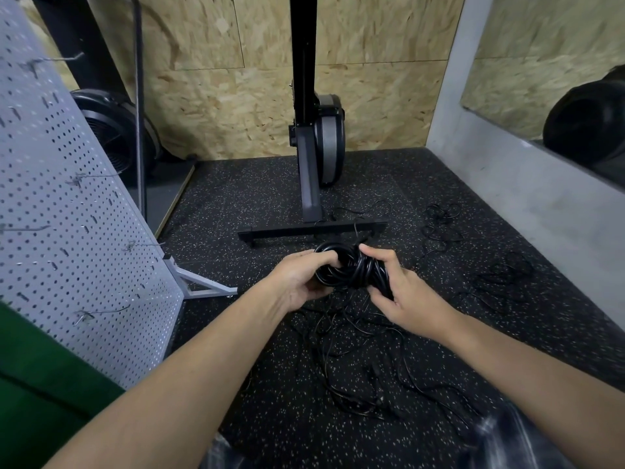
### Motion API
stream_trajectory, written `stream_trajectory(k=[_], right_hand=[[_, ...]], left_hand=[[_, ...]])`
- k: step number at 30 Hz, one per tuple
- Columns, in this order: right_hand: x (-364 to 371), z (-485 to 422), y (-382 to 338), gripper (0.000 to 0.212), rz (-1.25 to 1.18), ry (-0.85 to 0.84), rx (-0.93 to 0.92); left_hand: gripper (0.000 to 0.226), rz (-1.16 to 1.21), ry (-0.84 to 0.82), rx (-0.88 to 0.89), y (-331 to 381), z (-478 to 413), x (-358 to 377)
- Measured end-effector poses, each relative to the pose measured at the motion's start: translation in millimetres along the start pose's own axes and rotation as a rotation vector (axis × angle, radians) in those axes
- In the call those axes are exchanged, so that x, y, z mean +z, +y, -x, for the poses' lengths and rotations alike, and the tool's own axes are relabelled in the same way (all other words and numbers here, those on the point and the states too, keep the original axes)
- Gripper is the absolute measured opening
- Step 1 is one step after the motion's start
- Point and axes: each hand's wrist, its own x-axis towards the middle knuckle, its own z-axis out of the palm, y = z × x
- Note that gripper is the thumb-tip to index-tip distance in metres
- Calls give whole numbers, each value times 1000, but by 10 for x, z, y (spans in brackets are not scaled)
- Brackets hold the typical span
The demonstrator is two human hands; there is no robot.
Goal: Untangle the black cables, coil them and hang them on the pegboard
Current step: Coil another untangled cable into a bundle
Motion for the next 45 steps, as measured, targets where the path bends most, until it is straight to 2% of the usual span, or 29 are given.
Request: stream_trajectory(k=[6, 13, 19, 24, 29, 33, 40, 45], right_hand=[[20, -24, 7, 81, -1, -23, 31], [-23, -51, -67, 77, 15, 13, 27], [-54, -17, -52, 74, -61, -11, 35], [-90, -2, -34, 72, -116, -11, 42], [-92, 3, -2, 73, -182, 16, 53], [-109, 8, 63, 75, -181, 38, 37], [-25, -28, 122, 79, -110, 87, -44], [-51, -40, 125, 71, -183, 114, 6]], left_hand=[[15, 27, 49, 70, -40, -29, -1], [14, 70, -54, 133, 20, 65, -39], [23, 47, -111, 74, 51, 83, -70], [23, 116, -141, 5, 26, 74, 23], [23, 81, -101, 96, 23, 41, 115], [24, 74, -133, 129, 19, 21, 147], [23, 175, -30, 173, -14, -4, 319], [22, 173, 49, 193, -1, -5, 403]])
